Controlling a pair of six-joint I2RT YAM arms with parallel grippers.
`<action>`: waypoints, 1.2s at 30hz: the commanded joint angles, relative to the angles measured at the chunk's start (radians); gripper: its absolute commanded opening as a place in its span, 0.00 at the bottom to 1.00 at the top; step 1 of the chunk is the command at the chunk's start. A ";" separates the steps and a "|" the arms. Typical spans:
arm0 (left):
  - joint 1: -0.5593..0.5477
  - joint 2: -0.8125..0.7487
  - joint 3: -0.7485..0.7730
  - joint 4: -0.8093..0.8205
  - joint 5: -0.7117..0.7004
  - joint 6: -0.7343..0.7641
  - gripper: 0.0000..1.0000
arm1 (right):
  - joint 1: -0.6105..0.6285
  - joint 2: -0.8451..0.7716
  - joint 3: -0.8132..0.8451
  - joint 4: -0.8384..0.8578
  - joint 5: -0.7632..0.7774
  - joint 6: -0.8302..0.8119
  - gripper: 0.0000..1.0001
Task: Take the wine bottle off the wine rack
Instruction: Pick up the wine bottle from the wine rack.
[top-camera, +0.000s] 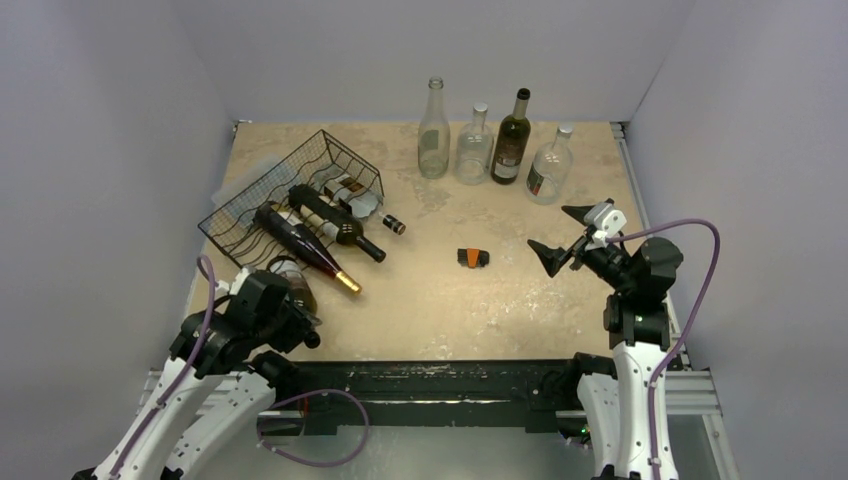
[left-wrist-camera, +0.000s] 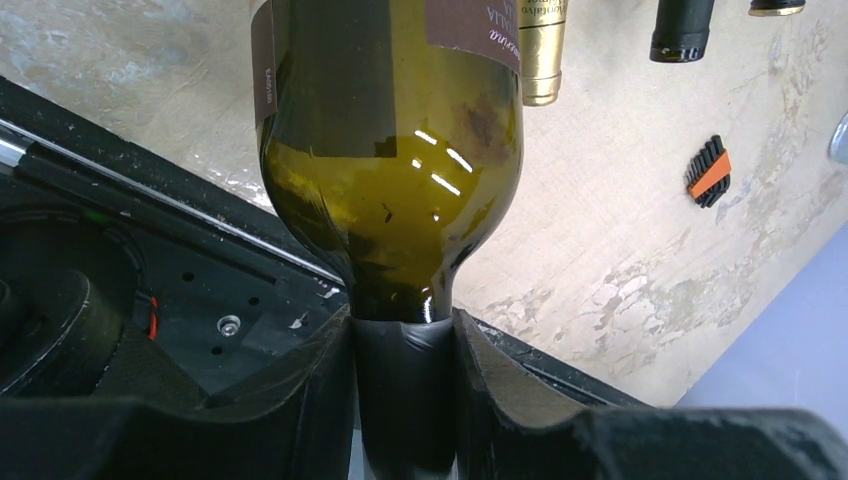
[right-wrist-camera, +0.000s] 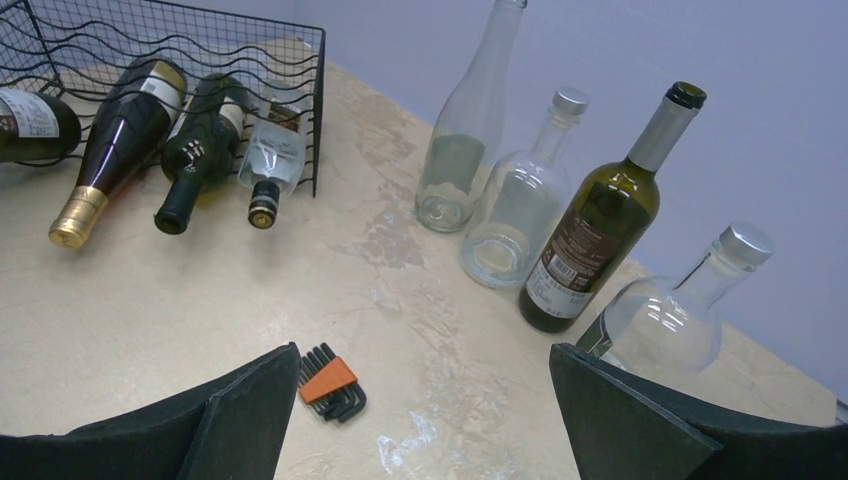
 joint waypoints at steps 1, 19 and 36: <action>-0.009 0.001 0.088 0.103 0.085 -0.001 0.00 | 0.000 -0.008 0.009 0.031 -0.025 0.015 0.99; -0.009 0.009 0.215 -0.026 0.149 0.036 0.00 | 0.001 -0.014 0.007 0.031 -0.027 0.018 0.99; -0.009 0.099 0.287 -0.075 0.409 0.185 0.00 | 0.000 -0.007 -0.001 0.031 -0.073 0.021 0.99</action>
